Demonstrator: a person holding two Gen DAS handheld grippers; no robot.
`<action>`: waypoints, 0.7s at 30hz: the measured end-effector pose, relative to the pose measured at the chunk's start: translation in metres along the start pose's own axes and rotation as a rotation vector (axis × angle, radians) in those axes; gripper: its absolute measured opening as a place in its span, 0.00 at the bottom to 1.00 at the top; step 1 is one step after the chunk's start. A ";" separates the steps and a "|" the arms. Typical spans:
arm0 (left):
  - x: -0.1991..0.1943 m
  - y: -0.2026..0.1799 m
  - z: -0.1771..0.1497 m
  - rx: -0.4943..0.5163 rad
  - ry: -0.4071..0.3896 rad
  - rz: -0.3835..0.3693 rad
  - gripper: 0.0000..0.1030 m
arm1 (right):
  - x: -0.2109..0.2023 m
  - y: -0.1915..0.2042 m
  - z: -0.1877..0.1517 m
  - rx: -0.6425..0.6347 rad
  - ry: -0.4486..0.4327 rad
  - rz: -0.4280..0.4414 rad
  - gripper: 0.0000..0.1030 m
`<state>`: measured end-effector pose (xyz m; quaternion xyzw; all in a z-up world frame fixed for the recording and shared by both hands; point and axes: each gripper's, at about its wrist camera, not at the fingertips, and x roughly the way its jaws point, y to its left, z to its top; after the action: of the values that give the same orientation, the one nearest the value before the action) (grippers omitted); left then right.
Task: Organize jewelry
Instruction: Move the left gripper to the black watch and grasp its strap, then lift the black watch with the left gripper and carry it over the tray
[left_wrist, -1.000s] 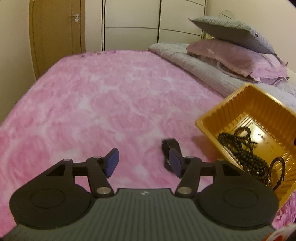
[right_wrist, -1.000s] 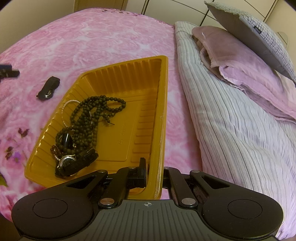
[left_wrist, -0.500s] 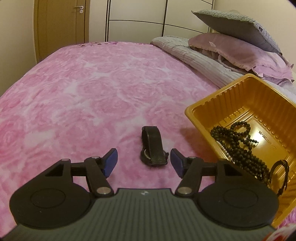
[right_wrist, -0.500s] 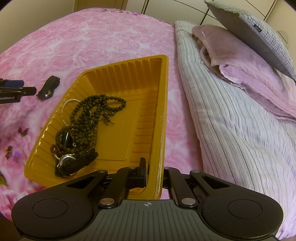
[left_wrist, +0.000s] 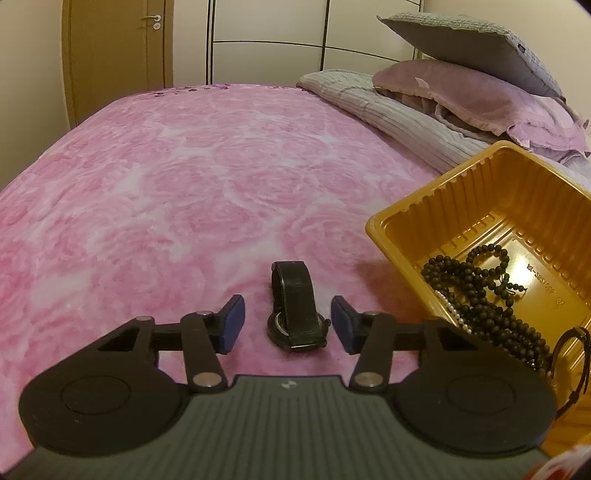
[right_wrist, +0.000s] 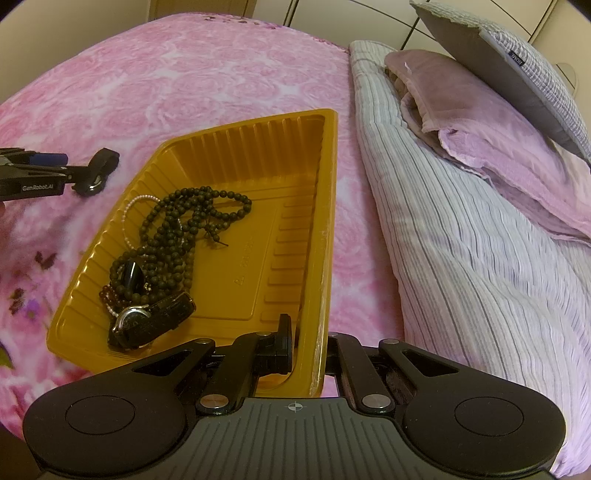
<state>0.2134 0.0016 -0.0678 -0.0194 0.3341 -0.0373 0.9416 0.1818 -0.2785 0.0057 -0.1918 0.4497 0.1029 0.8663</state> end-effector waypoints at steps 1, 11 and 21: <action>0.001 0.001 0.000 -0.005 -0.002 -0.002 0.38 | 0.000 0.000 0.000 -0.001 0.000 0.000 0.04; 0.017 -0.006 0.006 0.021 -0.014 -0.011 0.31 | 0.002 0.001 0.000 -0.006 0.010 -0.007 0.04; 0.026 -0.011 0.001 0.112 -0.001 -0.001 0.19 | 0.003 0.000 0.000 -0.009 0.017 -0.010 0.04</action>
<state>0.2338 -0.0117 -0.0824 0.0333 0.3309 -0.0566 0.9414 0.1839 -0.2778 0.0031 -0.1989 0.4555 0.0988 0.8621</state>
